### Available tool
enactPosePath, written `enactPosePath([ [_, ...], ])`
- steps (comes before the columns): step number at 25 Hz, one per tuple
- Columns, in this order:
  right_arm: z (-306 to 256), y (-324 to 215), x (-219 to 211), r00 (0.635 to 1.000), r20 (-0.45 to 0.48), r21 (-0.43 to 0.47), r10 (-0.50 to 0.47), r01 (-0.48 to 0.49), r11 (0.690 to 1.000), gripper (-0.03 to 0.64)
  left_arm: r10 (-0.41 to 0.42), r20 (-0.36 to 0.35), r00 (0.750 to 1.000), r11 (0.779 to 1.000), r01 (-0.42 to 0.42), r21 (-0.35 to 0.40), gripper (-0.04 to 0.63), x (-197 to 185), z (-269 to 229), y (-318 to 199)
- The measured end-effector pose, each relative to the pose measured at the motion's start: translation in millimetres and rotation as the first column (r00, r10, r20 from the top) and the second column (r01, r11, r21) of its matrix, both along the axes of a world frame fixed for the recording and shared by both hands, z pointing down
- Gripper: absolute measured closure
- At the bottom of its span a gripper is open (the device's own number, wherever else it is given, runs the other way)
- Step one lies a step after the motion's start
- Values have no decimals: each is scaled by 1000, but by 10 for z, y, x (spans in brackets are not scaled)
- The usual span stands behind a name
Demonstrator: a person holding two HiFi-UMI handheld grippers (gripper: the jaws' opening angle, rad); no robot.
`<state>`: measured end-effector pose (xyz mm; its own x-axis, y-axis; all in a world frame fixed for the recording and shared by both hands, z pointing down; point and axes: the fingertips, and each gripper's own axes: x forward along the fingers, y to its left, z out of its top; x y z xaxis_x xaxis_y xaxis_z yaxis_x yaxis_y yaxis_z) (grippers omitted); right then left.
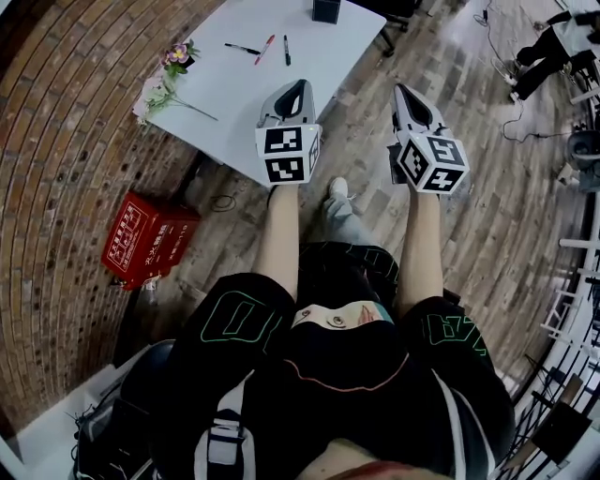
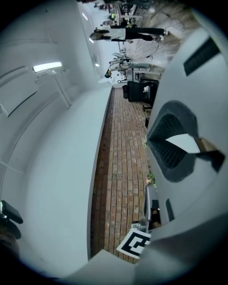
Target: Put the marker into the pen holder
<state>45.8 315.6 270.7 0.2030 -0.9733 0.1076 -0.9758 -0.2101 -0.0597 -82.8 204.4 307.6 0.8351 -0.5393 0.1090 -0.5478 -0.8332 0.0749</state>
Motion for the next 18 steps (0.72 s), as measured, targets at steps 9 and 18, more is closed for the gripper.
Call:
enactPosePath([
  [9, 317, -695, 620, 995, 82, -48, -48, 52, 997, 612, -44, 76, 996, 997, 48, -59, 595, 531, 347, -591],
  [18, 794, -1493, 1299, 980, 176, -112, -93, 114, 987, 612, -86, 186, 979, 987, 109, -115, 594, 1076, 785, -1256],
])
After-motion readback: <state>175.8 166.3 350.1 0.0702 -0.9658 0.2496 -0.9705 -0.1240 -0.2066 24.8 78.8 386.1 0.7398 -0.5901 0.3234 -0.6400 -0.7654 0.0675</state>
